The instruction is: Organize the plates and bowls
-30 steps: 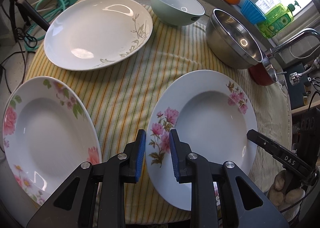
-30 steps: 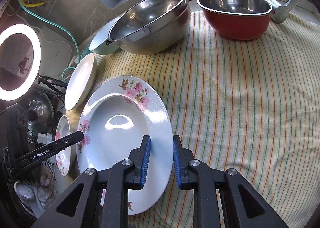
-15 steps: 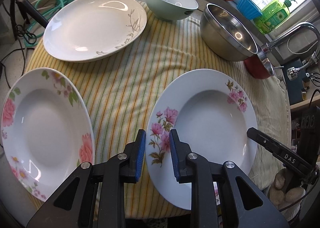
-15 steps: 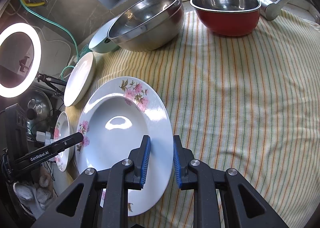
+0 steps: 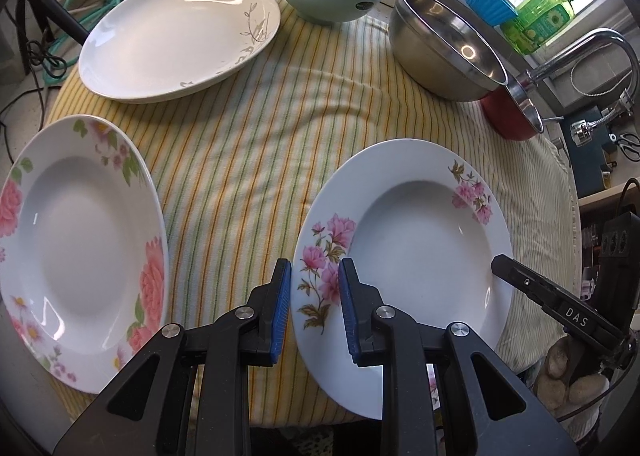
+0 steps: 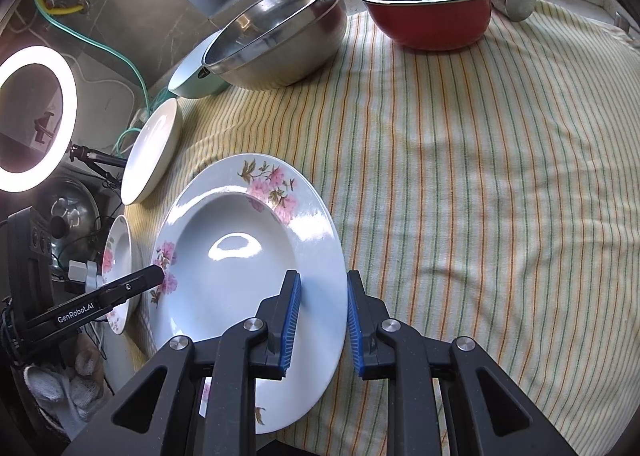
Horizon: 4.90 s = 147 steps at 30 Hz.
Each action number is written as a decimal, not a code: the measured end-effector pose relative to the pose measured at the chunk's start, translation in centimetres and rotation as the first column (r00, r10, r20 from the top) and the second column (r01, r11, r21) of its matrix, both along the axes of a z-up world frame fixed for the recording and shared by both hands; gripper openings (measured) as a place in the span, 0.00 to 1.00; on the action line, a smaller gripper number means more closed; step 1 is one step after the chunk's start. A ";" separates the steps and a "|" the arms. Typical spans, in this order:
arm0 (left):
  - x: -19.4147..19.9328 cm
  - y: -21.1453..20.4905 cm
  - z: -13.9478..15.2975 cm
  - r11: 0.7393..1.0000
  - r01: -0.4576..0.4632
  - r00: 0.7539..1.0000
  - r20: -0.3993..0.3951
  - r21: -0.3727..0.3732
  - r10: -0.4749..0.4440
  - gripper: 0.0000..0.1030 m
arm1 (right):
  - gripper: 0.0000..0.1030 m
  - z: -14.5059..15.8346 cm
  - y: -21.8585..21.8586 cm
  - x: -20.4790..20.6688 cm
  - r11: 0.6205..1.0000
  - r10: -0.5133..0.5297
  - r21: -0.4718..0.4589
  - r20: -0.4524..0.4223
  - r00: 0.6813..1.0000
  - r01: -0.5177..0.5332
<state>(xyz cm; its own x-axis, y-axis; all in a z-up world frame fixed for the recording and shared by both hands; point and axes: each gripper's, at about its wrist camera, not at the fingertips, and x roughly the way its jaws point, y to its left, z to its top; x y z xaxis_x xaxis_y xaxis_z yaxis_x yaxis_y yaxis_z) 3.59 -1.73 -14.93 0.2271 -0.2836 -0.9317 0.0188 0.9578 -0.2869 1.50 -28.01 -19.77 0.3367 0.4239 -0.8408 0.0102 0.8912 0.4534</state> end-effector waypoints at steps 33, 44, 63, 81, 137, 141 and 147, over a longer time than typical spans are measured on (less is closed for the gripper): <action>-0.4 -1.0 -0.5 0.999 0.029 1.000 0.004 0.019 -0.029 0.21 | 0.20 -0.2 0.2 -1.6 1.000 -0.011 -0.027 -0.010 1.000 0.011; -0.3 -1.1 -0.6 0.999 0.035 0.999 0.014 0.027 -0.035 0.21 | 0.20 -0.2 0.1 -2.1 1.000 -0.008 -0.028 -0.018 1.000 0.007; -1.2 0.4 1.4 1.000 0.017 0.997 0.070 0.003 -0.017 0.21 | 0.24 2.3 0.7 -3.0 0.986 -0.001 -0.164 0.075 0.997 0.014; -4.4 8.8 3.7 0.986 -0.166 0.975 0.146 -0.012 0.166 0.21 | 0.42 7.2 7.4 -2.2 0.989 0.104 -0.135 0.279 0.955 -0.068; -4.7 22.6 -1.3 0.914 -0.404 0.913 0.043 -0.029 0.405 0.11 | 0.09 0.9 27.4 5.8 0.915 0.402 -0.033 0.008 0.916 -0.402; -4.7 22.5 -1.3 0.915 -0.404 0.913 0.046 -0.025 0.404 0.11 | 0.09 0.9 27.4 5.8 0.915 0.402 -0.035 0.006 0.916 -0.401; -4.8 22.5 -1.2 0.914 -0.406 0.912 0.050 -0.021 0.407 0.11 | 0.09 0.9 27.5 5.7 0.914 0.405 -0.040 0.008 0.914 -0.404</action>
